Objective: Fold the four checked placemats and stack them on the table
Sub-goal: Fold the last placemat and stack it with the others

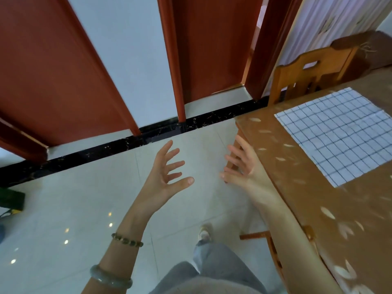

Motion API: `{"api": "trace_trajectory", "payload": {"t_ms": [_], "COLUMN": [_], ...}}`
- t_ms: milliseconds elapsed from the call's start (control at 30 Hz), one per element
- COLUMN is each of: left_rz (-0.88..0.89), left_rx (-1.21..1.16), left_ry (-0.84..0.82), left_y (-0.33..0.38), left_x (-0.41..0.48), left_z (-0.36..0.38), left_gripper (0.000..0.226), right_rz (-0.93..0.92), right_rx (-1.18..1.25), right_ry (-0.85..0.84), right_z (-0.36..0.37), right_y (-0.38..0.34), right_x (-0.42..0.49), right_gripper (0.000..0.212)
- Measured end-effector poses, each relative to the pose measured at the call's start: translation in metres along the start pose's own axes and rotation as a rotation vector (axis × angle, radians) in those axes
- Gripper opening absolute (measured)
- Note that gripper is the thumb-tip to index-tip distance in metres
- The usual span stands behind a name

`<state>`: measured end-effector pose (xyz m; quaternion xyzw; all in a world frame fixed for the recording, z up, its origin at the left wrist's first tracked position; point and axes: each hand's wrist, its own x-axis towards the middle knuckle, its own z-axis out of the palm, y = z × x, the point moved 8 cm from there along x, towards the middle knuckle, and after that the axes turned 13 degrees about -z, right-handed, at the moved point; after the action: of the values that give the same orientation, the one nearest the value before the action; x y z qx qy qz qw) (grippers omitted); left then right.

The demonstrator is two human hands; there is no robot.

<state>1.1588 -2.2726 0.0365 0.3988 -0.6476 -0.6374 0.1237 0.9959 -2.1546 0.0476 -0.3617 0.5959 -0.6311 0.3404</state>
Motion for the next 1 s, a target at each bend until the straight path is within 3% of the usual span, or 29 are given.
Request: {"api": "trace_trajectory", "payload": {"t_ms": [400,767,1000], "left_rz": [0.01,0.032,0.064], "left_rx": [0.015,0.138,0.187], "left_ry": [-0.098,-0.354,-0.517], "left_y": [0.073,0.156,0.207], "left_x": [0.205,0.442,0.552], "left_z": [-0.014,-0.037,-0.008], "left_gripper": [0.095,0.096,0.094], "right_rz": [0.03,0.011,0.005], "right_rx": [0.005,-0.01,0.01], "right_ry": [0.08,0.337,0.506], "right_z": [-0.049,-0.088,-0.127], "right_y": [0.025,0.035,0.036], "right_x": [0.19,0.39,0.468], "right_gripper": [0.086,0.092,0.09]}}
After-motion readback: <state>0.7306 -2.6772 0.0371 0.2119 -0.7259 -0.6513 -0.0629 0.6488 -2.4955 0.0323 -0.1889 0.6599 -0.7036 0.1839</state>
